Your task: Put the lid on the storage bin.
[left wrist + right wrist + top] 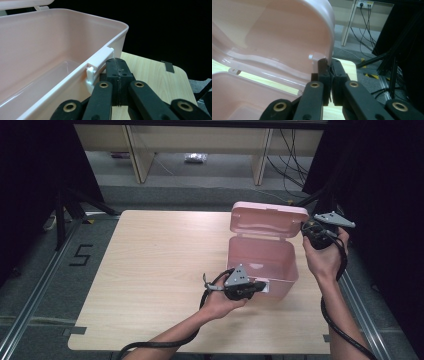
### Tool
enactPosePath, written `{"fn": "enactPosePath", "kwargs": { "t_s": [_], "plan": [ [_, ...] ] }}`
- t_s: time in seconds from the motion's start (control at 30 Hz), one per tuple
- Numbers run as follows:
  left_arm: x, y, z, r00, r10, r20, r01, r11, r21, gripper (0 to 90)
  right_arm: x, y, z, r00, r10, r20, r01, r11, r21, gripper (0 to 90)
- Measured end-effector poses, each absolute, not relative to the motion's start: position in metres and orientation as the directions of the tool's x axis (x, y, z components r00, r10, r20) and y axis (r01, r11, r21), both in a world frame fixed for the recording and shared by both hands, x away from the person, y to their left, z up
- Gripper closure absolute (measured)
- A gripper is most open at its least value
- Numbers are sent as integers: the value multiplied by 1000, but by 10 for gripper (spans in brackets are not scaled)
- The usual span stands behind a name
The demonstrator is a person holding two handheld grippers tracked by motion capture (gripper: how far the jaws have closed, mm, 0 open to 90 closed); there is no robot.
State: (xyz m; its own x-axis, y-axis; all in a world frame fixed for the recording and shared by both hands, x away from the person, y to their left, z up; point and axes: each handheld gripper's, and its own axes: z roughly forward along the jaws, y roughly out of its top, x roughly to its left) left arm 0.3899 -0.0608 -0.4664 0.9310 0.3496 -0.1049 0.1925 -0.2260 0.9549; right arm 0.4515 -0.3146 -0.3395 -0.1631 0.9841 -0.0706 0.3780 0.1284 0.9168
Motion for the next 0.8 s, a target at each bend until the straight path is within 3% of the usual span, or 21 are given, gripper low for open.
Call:
{"fn": "enactPosePath", "kwargs": {
  "t_s": [0.8],
  "plan": [
    [390,-61,-466,932,347,-104,191,-228,955,900,438,-313,-344,-165,982,-92,384,150,911,888]
  ]
}}
